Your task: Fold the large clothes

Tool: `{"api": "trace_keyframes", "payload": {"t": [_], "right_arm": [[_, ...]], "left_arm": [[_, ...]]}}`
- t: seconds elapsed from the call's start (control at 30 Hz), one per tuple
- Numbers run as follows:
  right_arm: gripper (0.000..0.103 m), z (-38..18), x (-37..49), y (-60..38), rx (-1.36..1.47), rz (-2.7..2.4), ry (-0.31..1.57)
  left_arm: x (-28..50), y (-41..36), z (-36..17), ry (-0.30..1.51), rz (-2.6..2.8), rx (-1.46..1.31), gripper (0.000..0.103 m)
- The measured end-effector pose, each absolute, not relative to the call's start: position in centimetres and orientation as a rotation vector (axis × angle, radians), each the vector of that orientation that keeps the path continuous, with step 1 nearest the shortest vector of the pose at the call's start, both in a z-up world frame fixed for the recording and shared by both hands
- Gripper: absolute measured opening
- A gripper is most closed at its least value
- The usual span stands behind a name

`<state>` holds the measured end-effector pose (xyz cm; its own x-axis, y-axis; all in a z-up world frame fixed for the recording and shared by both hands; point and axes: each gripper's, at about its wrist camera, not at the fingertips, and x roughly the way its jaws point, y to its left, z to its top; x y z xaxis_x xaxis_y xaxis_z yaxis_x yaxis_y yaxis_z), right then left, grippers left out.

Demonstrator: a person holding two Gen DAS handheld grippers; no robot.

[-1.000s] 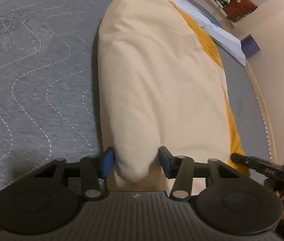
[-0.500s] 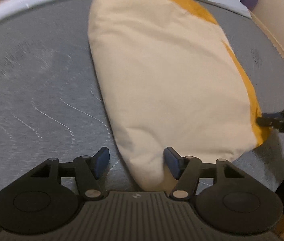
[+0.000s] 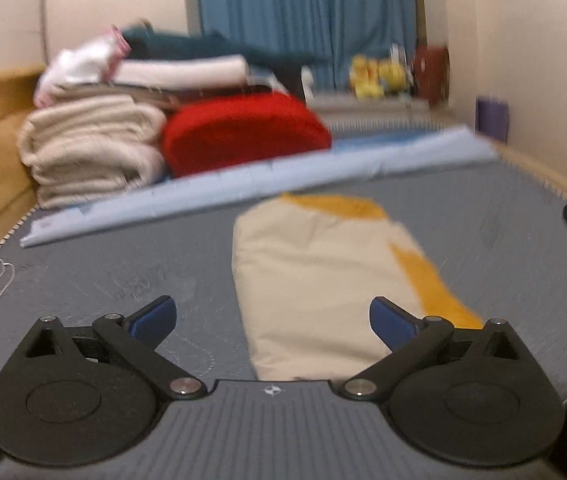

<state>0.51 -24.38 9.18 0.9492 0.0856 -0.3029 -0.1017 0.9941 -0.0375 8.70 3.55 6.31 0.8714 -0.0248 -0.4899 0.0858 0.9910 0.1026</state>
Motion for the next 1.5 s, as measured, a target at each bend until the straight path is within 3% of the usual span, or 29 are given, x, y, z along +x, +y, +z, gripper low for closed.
{"api": "trace_keyframes", "payload": {"t": [0.23, 0.37, 0.6, 0.87, 1.5], "right_arm": [[0.082, 8.3, -6.9, -23.8, 0.022, 0.047, 0.319], [0.082, 7.5, -7.3, -23.3, 0.010, 0.029, 0.363], [0.082, 5.1, -4.5, -22.1, 0.022, 0.024, 0.474], [0.082, 3.3, -2.4, -19.5, -0.026, 0.077, 0.532], [0.082, 2.9, -1.9, -18.2, -0.030, 0.121, 0.562]], "left_arm": [[1.3, -0.1, 8.0, 0.487, -0.044, 0.075, 0.103], [-1.3, -0.3, 6.4, 0.503, -0.095, 0.009, 0.103], [1.2, 0.1, 0.4, 0.620, 0.008, -0.010, 0.103], [3.4, 0.9, -1.0, 0.706, 0.040, -0.087, 0.103], [4.3, -0.6, -1.2, 0.716, 0.023, -0.037, 0.103]]}}
